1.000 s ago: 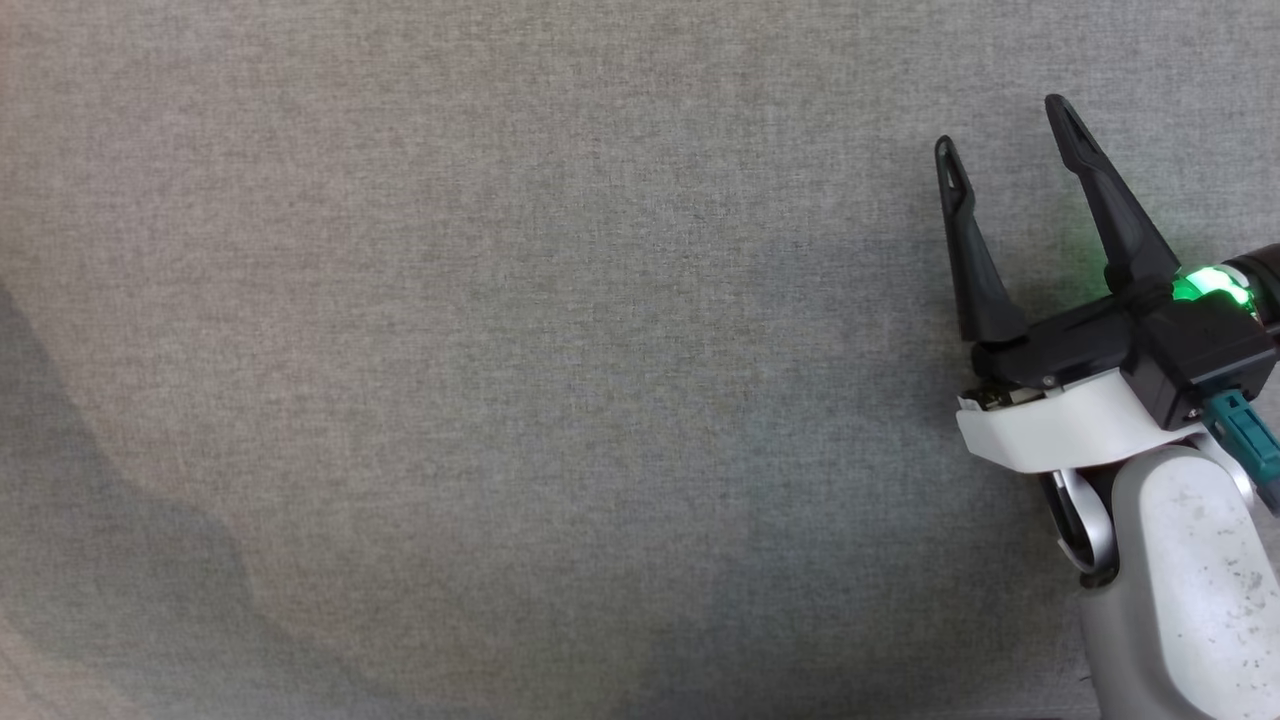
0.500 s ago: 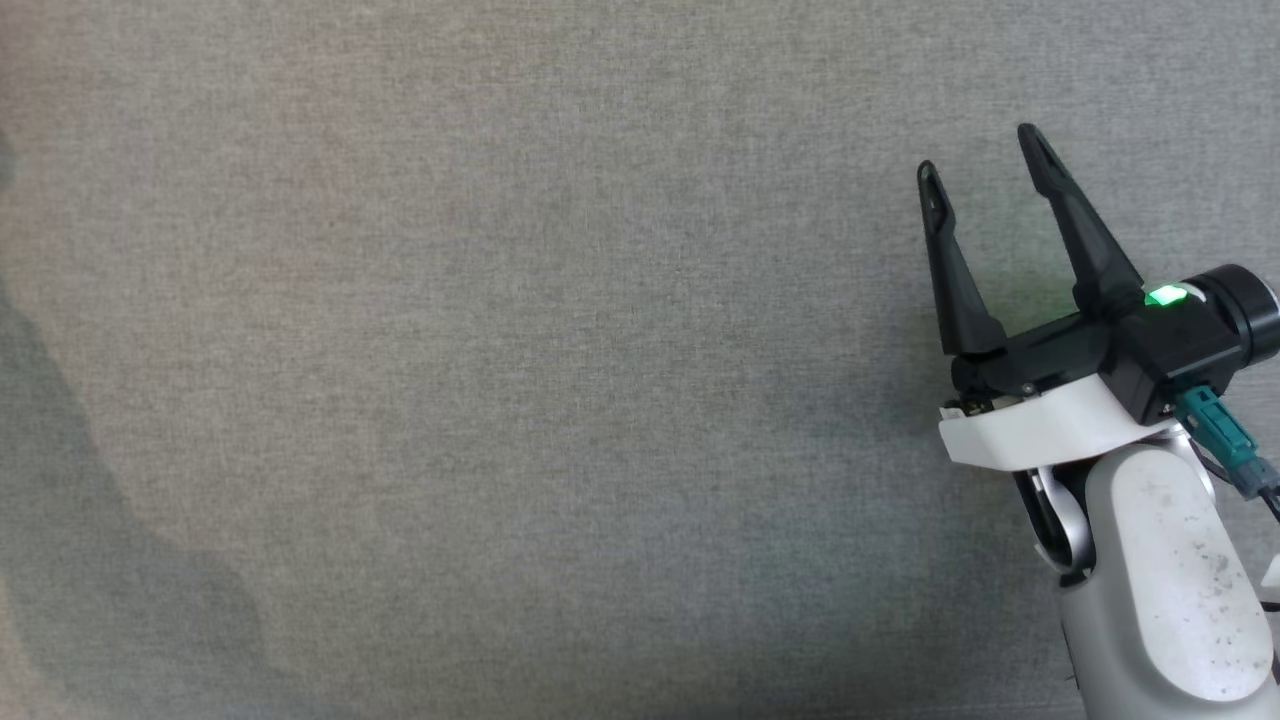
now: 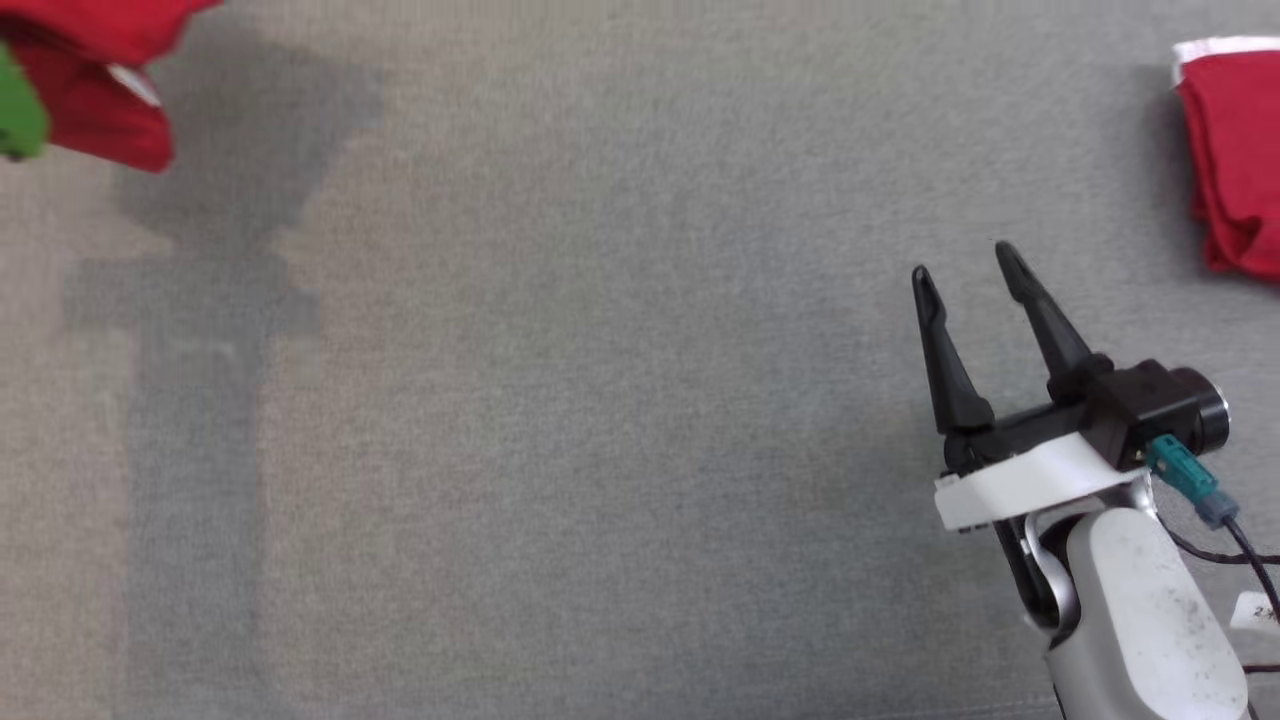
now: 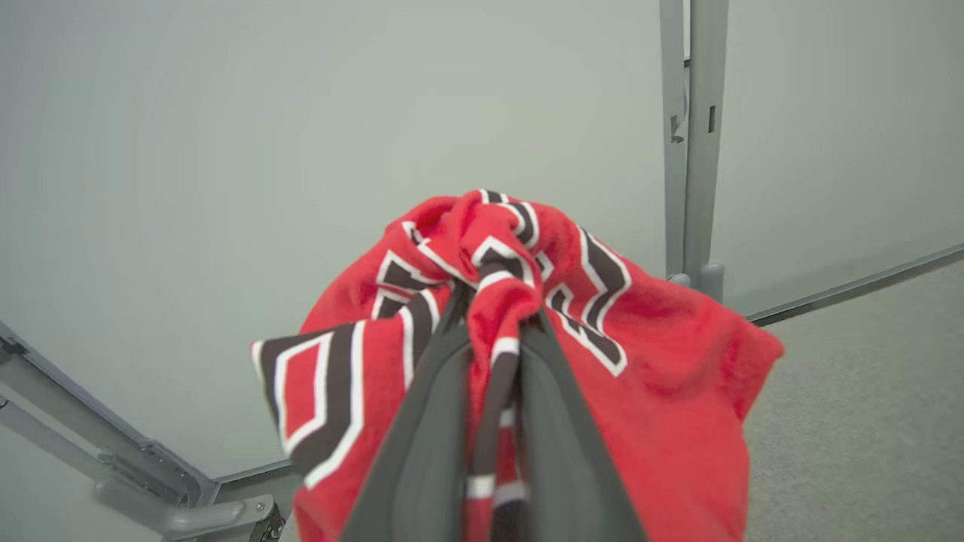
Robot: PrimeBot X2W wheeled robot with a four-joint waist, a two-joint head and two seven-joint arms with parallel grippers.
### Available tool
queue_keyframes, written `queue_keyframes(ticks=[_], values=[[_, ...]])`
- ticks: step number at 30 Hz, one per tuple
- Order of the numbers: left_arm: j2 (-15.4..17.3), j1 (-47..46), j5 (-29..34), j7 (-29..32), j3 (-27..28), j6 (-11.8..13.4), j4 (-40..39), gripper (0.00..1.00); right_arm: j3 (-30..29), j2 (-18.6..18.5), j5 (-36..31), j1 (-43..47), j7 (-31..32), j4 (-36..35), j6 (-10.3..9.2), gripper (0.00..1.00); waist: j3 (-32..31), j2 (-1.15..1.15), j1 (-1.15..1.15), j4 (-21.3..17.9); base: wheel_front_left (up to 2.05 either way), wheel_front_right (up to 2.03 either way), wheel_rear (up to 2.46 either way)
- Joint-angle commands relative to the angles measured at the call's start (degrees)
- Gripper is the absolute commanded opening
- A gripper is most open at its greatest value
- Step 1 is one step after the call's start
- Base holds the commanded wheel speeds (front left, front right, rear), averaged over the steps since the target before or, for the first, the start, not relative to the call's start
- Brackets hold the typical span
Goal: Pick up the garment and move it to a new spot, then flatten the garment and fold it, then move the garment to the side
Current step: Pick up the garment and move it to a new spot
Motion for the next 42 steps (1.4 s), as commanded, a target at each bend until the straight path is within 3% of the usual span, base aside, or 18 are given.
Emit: queue_keyframes(ticks=[1, 9, 14, 23, 30, 31, 32, 33, 34, 42], values=[[-0.80, 1.45, -0.60, 0.15, -1.44, -0.01, -2.29, 0.00, -0.07, -0.18, 0.71, 1.30, -0.42, 0.57, -0.09, 1.00, -7.27, 0.00, 0.00, -3.72, 0.00, 0.00, 0.00], [-6.69, 5.86, -0.20, 0.59, -8.98, 0.00, -13.01, 0.00, -0.89, -0.19, 2.19, 3.25, -0.54, 1.46, -0.09, 1.00, -10.19, 0.00, 0.00, -7.82, 0.00, 0.00, 0.00], [-10.71, 9.60, 1.28, -0.47, -13.91, 0.01, -14.55, 0.00, -1.59, -0.17, 3.15, 4.02, -0.57, 0.65, -0.09, 1.00, -8.92, 0.00, 0.00, -9.55, 0.00, 0.00, 0.00], [-17.04, 15.31, 2.04, -4.78, -22.04, 0.01, -6.24, 0.00, -1.26, -0.18, 4.73, 3.63, -0.58, 0.54, -0.09, 1.00, -4.89, 0.00, 0.00, -11.31, 0.00, 0.00, 0.00], [-20.84, 16.47, 0.86, -8.24, -23.80, 0.01, 1.45, 0.00, -0.77, -0.17, 4.80, 3.42, -0.59, 0.98, -0.09, 1.00, -3.87, 0.00, 0.00, -11.37, 0.00, 0.00, 0.00], [-21.28, 16.61, 0.63, -8.60, -23.82, 0.00, 2.23, 0.04, -0.70, -0.17, 4.74, 3.49, -0.59, 1.12, -0.09, 1.00, -3.99, 0.00, 0.00, -11.23, 0.00, 0.00, 0.00], [-21.76, 16.79, 0.43, -8.96, -23.83, 0.00, 3.08, 0.24, -0.68, -0.17, 4.68, 3.58, -0.59, 1.33, -0.09, 1.00, -4.23, 0.00, 0.00, -11.04, 0.00, 0.00, 0.00], [-22.11, 16.94, 0.18, -9.26, -23.81, 0.00, 3.69, 0.67, -0.58, -0.17, 4.60, 3.67, -0.59, 1.52, -0.09, 1.00, -4.45, 0.00, 0.00, -10.87, 0.00, 0.00, 0.00], [-22.53, 17.18, 0.03, -9.61, -23.72, 0.00, 4.43, 1.00, -0.52, -0.17, 4.40, 3.78, -0.59, 1.76, -0.09, 1.00, -4.77, 0.00, 0.00, -10.62, 0.00, 0.00, 0.00], [-24.05, 18.96, -0.43, -10.60, -20.25, 0.41, 3.02, 1.00, -0.56, -0.17, 3.47, 4.58, -0.59, 3.32, -0.09, 1.00, -8.03, 0.00, 0.00, -8.16, 0.00, 0.00, 0.00]])
